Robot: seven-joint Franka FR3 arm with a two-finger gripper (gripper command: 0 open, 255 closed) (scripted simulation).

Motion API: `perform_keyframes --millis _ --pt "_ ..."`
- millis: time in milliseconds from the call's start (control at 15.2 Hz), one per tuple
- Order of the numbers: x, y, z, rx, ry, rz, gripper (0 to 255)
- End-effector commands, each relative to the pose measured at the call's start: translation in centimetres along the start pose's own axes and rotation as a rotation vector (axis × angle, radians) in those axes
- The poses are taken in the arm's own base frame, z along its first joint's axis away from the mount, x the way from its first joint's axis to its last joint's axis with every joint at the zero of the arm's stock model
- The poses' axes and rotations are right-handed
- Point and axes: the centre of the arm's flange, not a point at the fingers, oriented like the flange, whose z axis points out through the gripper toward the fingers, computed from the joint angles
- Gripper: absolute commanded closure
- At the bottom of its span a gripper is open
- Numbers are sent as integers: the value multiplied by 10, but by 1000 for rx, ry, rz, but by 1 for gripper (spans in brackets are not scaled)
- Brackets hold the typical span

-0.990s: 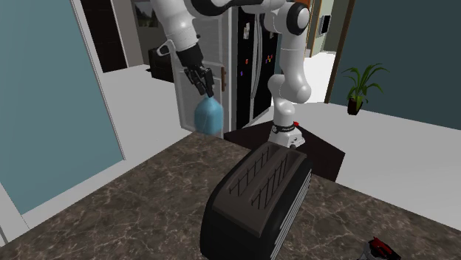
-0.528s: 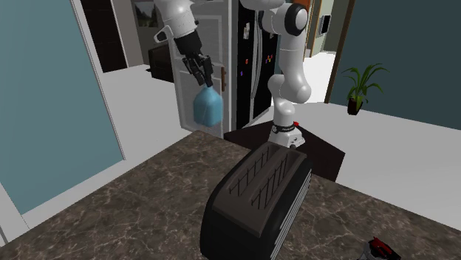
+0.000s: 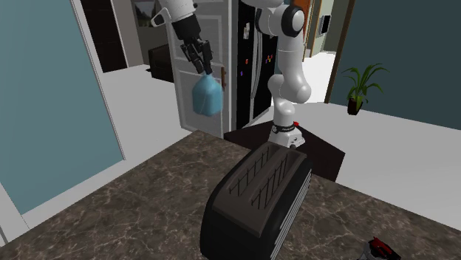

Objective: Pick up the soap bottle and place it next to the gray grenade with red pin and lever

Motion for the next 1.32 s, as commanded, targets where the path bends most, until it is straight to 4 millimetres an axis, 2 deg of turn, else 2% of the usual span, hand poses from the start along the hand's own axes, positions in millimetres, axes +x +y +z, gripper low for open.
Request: perform_keyframes --millis 0,132,1254 --pt "-4 -1 -10 0 0 0 255" --pt "-6 -2 -17 0 0 0 255" --pt "-71 -211 33 0 0 0 255"
